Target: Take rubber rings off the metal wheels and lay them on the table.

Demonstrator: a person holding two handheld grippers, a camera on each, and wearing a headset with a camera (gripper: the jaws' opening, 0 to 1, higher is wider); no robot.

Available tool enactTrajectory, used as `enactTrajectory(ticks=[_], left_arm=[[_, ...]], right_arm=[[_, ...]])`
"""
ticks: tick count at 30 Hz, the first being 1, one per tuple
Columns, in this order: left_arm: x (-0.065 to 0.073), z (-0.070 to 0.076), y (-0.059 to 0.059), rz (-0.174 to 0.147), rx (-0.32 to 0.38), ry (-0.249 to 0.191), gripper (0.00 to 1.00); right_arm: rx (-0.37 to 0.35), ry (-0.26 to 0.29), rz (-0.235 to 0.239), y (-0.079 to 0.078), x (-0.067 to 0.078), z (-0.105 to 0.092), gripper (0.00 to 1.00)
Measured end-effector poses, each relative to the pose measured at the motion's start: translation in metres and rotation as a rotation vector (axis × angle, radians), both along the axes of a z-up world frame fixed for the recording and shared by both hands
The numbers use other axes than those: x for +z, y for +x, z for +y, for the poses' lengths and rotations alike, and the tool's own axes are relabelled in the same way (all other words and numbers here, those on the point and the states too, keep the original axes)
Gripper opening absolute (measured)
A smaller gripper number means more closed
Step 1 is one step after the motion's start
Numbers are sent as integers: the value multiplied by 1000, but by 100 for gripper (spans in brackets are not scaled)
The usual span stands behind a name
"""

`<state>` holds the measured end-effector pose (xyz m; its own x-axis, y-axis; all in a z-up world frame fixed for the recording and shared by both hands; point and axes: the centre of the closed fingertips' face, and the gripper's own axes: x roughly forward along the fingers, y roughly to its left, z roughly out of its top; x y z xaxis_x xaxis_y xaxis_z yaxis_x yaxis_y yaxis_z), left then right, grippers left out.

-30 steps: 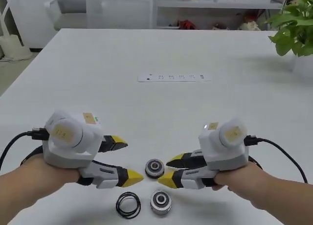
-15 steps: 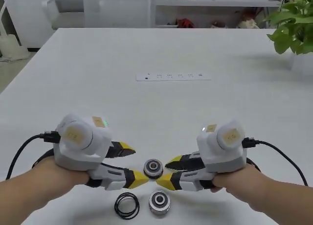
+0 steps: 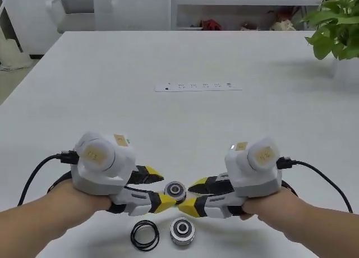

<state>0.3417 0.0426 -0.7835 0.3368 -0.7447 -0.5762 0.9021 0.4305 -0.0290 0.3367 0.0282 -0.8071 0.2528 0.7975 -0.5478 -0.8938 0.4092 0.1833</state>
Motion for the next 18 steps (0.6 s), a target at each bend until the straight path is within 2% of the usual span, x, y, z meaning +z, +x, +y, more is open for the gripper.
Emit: enactTrajectory(ticks=[18], left_arm=[[-8,-10,3,6,-20,27,19]], right_arm=[[7,9,-1,-2,3,2,28]])
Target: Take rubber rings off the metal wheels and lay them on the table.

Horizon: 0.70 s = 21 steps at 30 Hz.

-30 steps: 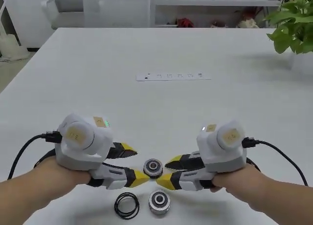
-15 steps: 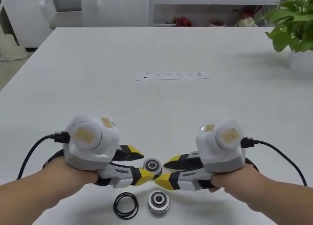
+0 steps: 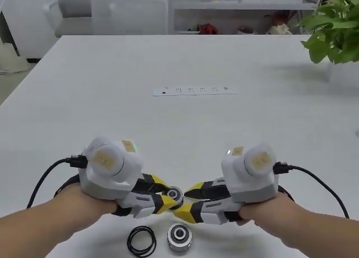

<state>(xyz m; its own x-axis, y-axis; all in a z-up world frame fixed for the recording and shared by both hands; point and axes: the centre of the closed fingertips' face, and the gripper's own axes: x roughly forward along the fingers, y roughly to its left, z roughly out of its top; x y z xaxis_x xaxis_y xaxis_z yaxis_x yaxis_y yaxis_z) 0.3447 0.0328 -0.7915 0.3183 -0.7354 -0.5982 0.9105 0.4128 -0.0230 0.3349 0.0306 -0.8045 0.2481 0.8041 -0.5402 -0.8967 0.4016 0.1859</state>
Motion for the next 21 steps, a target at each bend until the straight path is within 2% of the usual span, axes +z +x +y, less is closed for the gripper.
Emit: enactTrajectory(ticks=[10,21], left_arm=[[0,1,3,-5,13,0,15],[0,2,3,-9,16,3,14]], right_arm=[[-2,0,-2,0,1,-1,28],[-2,1,-3,1,0,0,28]])
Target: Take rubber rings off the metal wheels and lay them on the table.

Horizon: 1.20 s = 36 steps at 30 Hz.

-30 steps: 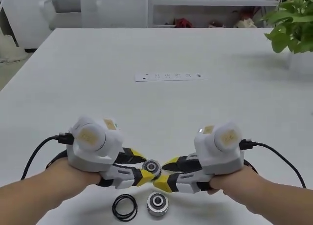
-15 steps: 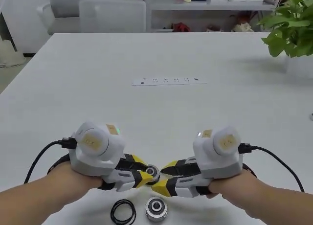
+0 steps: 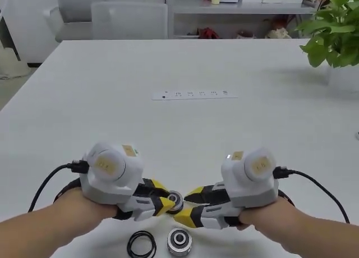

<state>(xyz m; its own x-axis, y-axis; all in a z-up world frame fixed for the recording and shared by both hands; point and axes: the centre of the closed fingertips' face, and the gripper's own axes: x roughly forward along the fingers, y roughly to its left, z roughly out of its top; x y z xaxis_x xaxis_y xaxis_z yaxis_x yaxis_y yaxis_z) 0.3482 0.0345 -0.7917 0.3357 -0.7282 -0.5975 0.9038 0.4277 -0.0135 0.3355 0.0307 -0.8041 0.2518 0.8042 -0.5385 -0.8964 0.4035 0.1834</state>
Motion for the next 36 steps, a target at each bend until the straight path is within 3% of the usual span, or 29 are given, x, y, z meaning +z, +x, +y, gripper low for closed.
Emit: enactTrajectory(ticks=[6,25,36], left_arm=[[0,0,0,-19,-3,15,14],[-1,0,0,-30,7,23,13],[-2,0,0,-29,15,21,13]], right_arm=[[-10,5,-9,2,0,2,26],[-24,-7,-40,8,-5,7,23],[-27,-14,-22,6,-5,-1,15]])
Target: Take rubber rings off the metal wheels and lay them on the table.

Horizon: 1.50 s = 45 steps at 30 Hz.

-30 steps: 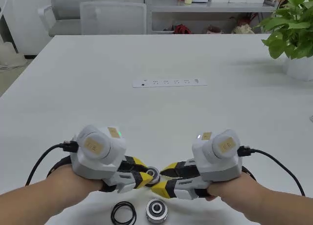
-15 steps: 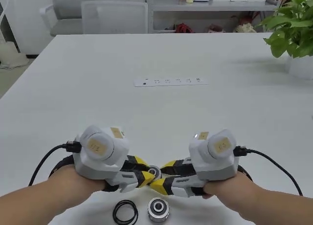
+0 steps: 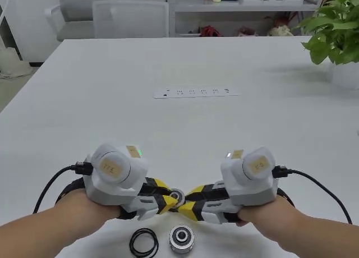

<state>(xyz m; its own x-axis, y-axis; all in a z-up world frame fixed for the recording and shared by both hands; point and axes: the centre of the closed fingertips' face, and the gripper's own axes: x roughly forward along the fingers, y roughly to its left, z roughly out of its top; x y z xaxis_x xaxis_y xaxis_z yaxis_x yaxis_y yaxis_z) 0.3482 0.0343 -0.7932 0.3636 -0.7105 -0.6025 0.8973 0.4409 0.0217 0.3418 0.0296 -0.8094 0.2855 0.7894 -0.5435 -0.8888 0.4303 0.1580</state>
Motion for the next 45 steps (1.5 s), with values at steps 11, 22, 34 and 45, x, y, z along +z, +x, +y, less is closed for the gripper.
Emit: enactTrajectory(ticks=[11,22,34,45], left_arm=[[0,0,1,1,13,-3,12],[0,0,1,-8,26,10,12],[0,0,1,-13,38,24,12],[-1,0,1,-13,43,30,12]], right_arm=[[-35,29,60,0,-1,-6,1],[-181,153,167,15,5,-12,0],[-204,202,178,15,15,-7,0],[-194,185,170,15,16,-6,0]])
